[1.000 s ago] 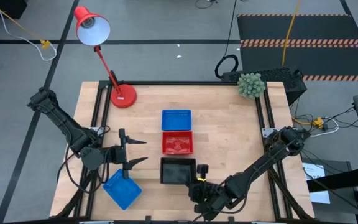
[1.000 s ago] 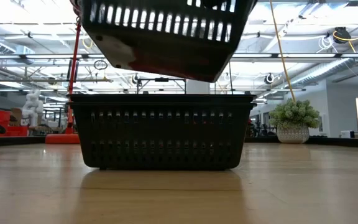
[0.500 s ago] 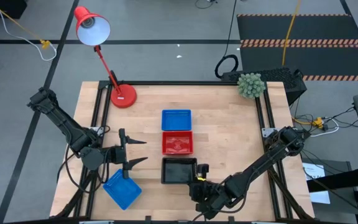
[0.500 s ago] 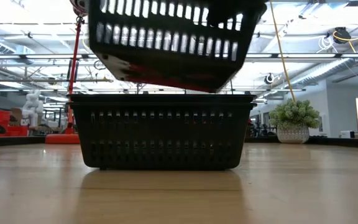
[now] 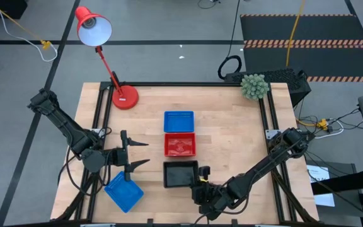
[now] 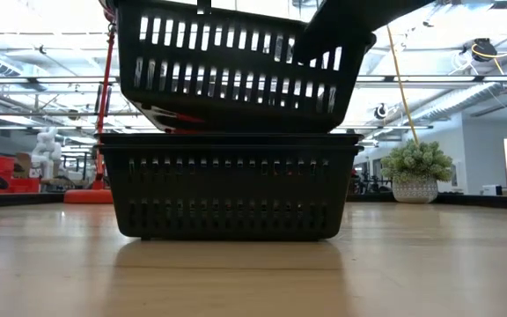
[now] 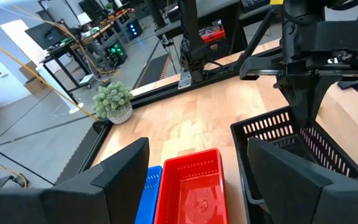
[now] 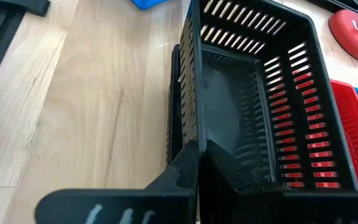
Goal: Stack baskets by color
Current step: Stack the top black bin on the bottom stacked black bins
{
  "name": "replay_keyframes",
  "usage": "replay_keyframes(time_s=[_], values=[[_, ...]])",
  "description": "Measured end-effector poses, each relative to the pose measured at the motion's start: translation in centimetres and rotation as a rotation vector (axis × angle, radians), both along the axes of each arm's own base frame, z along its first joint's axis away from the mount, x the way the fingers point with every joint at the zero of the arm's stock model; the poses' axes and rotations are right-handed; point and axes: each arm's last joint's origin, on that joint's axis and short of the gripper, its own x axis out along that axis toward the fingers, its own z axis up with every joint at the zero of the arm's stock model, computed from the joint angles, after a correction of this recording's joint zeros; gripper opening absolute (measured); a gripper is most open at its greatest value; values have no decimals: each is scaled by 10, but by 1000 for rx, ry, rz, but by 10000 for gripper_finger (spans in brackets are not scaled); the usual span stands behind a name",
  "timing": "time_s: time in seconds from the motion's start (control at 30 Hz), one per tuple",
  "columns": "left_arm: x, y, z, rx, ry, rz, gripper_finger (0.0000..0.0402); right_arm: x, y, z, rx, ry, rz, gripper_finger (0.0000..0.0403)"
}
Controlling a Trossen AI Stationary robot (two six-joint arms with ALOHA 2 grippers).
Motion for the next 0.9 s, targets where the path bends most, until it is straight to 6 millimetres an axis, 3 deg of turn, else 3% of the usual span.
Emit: replay_keyframes(time_s=[0.37, 0.9], values=[[0, 0, 0, 0, 0, 0, 273, 0, -1, -1, -8, 8, 1, 8], [0, 0, 0, 0, 0, 0, 273, 1, -11, -14, 19, 30, -26, 47]])
